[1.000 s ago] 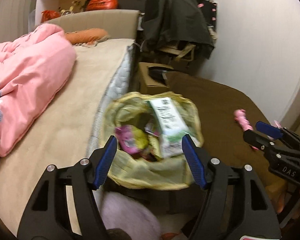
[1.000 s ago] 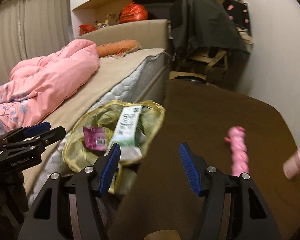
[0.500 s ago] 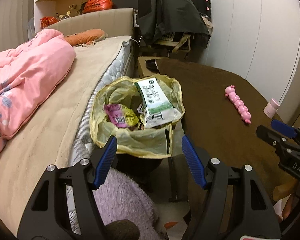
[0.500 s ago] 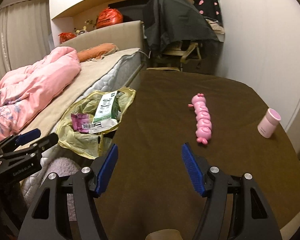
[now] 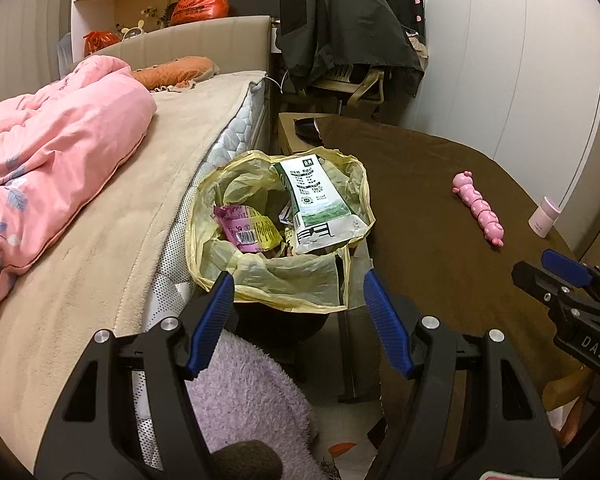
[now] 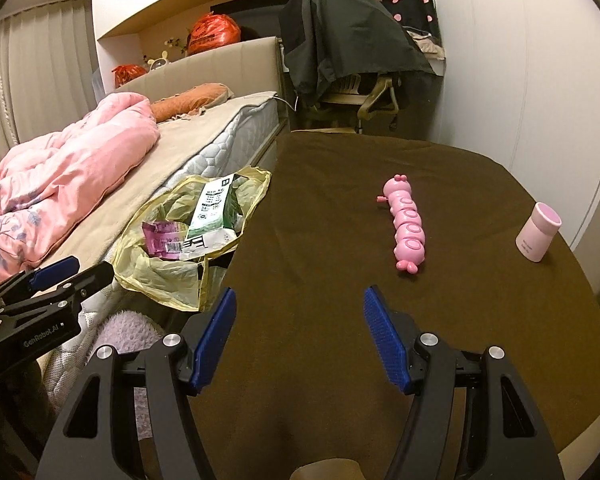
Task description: Collect trash
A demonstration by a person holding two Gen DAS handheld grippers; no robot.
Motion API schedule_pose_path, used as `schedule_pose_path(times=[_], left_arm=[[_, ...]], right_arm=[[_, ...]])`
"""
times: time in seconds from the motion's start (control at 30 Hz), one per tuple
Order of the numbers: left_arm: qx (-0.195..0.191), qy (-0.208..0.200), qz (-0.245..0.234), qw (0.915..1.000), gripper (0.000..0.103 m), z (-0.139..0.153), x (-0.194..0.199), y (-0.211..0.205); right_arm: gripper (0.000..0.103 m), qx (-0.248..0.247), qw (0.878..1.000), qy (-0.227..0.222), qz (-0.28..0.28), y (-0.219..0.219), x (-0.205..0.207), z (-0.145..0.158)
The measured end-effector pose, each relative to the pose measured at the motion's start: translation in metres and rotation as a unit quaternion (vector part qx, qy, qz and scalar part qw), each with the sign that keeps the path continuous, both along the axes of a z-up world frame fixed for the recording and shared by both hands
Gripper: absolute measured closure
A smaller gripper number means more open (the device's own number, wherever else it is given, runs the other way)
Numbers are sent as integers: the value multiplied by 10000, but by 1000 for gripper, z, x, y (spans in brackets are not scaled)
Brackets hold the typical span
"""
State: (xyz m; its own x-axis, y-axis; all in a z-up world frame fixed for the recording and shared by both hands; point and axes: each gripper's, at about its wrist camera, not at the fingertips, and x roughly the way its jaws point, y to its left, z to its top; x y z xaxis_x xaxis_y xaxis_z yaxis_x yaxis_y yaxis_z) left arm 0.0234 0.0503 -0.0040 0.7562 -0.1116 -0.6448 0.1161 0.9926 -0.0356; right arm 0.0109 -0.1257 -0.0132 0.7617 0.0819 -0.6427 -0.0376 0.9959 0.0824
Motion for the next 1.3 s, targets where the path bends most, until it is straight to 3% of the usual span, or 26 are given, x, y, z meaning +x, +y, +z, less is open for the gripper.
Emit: schedule_pose_path(times=[1.3], left_arm=[[34, -12, -77, 10000, 39, 4, -4, -4]], right_arm=[[41, 16, 10000, -51, -2, 2, -4, 3]])
